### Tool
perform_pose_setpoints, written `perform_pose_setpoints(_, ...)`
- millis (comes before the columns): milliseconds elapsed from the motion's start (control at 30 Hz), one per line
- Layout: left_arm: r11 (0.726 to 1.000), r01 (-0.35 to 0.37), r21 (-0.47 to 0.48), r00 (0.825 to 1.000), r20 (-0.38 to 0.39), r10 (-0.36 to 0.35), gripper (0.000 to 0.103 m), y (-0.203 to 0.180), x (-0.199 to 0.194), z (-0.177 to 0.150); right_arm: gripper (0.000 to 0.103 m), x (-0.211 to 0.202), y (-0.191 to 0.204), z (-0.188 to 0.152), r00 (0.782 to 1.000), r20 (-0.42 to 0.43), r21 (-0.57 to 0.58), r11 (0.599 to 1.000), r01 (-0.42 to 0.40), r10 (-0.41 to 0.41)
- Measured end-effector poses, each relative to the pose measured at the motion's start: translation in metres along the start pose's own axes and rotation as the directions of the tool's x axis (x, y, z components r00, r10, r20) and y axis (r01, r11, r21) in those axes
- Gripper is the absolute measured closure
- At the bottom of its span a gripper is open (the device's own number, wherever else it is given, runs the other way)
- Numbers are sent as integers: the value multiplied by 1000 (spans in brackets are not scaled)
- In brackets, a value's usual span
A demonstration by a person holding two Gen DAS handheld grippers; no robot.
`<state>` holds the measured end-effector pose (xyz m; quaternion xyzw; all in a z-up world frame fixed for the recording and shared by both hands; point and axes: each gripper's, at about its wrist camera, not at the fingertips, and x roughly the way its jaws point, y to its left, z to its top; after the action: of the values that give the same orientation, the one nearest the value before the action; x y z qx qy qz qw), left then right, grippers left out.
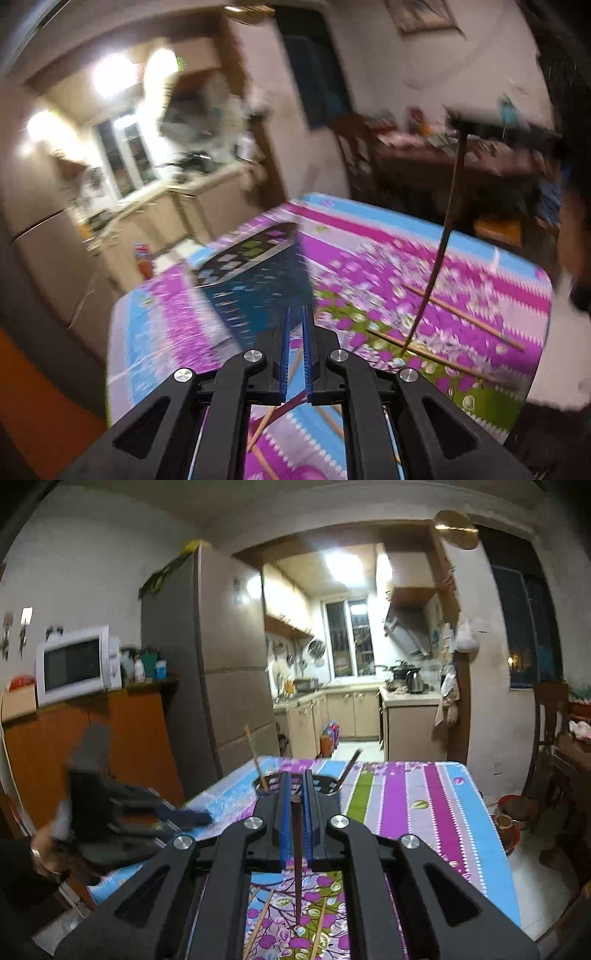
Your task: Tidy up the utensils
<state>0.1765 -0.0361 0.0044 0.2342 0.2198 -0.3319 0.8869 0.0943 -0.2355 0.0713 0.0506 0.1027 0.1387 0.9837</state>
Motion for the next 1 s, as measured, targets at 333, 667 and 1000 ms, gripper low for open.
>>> perform_pose_setpoints(333,971,196,137,953,-260,-155,71,-6,157,-6,98,-69,-33,-4,995,103,103,995,5,-15)
perform_pose_setpoints(667,975,168,149,949,-293,-119,50,-5,213,-10,98,-83,-53,-17,995,96,156,987,-27,12)
perform_pose_setpoints(1000,958,250,143,927,-321,-194,65,-16,235,-3,98,-81,-60,-25,997,79,192,981,-38,24)
